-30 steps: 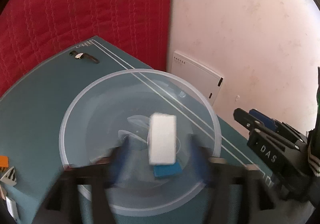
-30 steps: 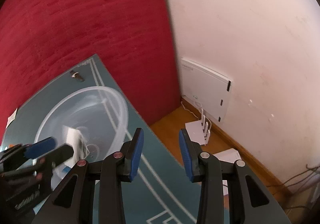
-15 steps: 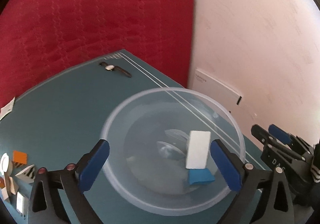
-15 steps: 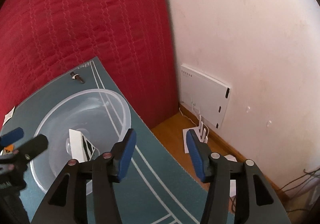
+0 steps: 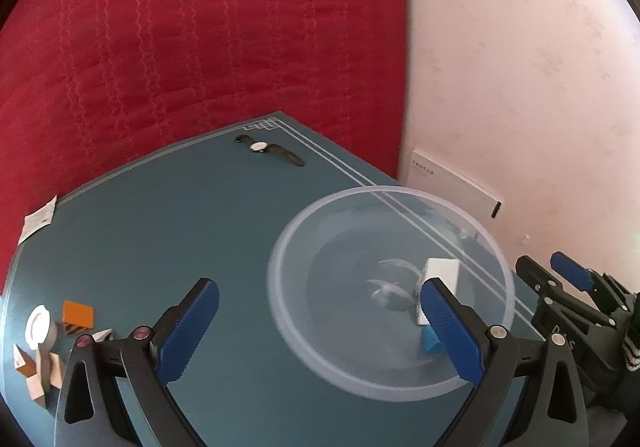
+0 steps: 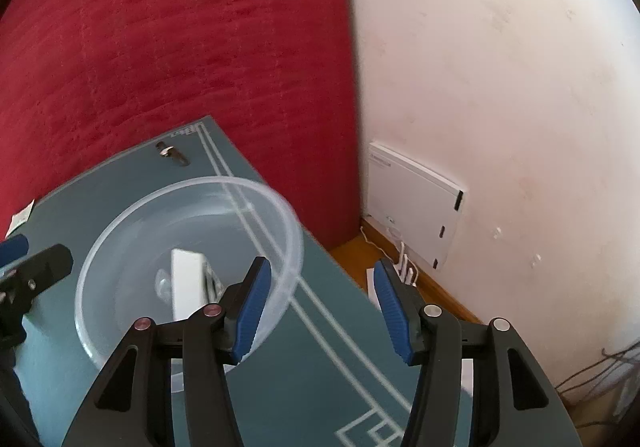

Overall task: Organize rigid objects
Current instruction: 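Withdraw both open grippers from the bowl back toward the blocks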

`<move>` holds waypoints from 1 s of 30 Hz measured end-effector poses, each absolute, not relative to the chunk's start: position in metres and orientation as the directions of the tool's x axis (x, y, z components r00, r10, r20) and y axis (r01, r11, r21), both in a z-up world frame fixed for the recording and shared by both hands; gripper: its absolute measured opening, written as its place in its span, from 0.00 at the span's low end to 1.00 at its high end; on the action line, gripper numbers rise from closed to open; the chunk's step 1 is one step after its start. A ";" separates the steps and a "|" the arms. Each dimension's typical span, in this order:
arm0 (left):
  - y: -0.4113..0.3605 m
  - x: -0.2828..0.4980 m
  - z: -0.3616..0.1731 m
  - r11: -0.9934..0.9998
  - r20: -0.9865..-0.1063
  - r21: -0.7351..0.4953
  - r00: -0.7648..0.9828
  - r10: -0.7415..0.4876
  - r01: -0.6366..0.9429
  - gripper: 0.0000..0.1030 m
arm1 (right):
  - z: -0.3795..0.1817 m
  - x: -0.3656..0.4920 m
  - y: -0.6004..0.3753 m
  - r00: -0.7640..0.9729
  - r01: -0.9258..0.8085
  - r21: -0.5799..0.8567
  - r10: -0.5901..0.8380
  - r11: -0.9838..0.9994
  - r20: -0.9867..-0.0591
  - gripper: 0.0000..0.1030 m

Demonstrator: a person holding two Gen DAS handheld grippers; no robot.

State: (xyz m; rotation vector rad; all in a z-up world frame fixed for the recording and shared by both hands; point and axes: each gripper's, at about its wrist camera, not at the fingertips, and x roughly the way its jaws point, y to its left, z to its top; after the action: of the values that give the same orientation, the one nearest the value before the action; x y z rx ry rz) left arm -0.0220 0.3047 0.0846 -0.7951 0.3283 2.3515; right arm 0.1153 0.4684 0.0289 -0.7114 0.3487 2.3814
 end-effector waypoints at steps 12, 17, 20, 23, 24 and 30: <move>0.242 -0.042 0.094 -0.827 -0.598 0.051 -0.680 0.424 -0.560 1.00 | 0.034 0.099 0.400 -0.718 -0.543 -0.021 0.477 -0.839 -0.507 0.59; 0.220 -0.049 0.098 -0.844 -0.591 0.063 -0.701 0.398 -0.533 1.00 | 0.036 0.087 0.376 -0.741 -0.499 -0.020 0.439 -0.866 -0.507 0.62; 0.203 -0.054 0.099 -0.862 -0.582 0.078 -0.725 0.369 -0.501 1.00 | 0.036 0.072 0.361 -0.757 -0.449 -0.016 0.390 -0.893 -0.524 0.62; 0.180 -0.064 0.097 -0.890 -0.590 0.074 -0.739 0.324 -0.449 1.00 | 0.035 0.058 0.348 -0.773 -0.397 0.011 0.328 -0.918 -0.542 0.62; 0.170 -0.070 0.096 -0.902 -0.596 0.068 -0.742 0.306 -0.427 1.00 | 0.035 0.049 0.343 -0.777 -0.378 0.019 0.306 -0.926 -0.550 0.62; 0.121 -0.098 0.084 -0.954 -0.630 0.035 -0.748 0.211 -0.298 1.00 | 0.025 0.019 0.316 -0.782 -0.273 0.039 0.198 -0.961 -0.591 0.62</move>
State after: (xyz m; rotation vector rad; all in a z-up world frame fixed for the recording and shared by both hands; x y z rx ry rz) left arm -0.0978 0.1211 0.0843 -0.9491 0.1934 2.6994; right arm 0.0193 0.3164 0.0249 -0.8905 0.1785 2.7441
